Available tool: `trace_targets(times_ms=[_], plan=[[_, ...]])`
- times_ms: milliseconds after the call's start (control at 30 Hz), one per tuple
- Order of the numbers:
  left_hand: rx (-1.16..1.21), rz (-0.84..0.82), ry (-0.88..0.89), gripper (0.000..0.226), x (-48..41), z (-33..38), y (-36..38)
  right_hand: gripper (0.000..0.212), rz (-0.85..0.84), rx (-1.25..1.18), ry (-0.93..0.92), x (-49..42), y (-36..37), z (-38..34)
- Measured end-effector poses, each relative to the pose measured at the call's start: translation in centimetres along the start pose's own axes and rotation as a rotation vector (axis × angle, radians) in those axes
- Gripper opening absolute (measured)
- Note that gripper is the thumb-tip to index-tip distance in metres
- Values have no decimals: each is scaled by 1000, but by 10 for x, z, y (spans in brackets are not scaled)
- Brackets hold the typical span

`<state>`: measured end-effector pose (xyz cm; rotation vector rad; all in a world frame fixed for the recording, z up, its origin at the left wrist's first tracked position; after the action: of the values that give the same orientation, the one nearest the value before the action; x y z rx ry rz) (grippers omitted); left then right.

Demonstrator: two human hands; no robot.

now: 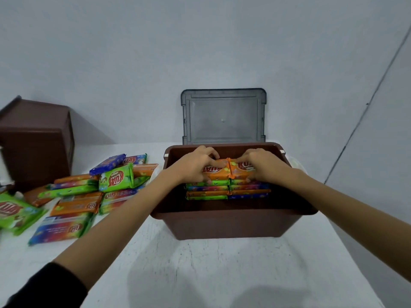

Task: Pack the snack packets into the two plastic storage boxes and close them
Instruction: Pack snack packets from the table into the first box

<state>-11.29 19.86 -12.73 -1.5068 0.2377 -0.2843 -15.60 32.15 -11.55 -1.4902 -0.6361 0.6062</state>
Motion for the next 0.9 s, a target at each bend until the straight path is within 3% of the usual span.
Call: trace_targets(times_ms=[300,433,667,767,900], plan=[[12,34,38,61,-7,11,-1,68,-3,14,-19,-4,-3,-3],[-45,24,34,69,-9,9,-2,63,-62,-21,-21,-10,-9,-2],[40,47,6,64,-2,2,-6,59,-132,-13,-44,-16,-13,-5],[264,166,-47,45,11,-14,-28,56,-104,-53,-41,-23,-25,-7],[400,428,-219,35,58,-62,-66,47,59,-196,-104,-37,-50,-38]])
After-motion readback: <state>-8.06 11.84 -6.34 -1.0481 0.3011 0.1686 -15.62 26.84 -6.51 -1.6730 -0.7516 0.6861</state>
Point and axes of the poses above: each hand's wrist, its own x-axis away from the middle knuckle, its own y-axis out of the palm, z = x × y, the point moved 7 cm from there along -x, towards the middle knuckle, and after that the axes turned 3 degrees about y, right-handed, at the moved point
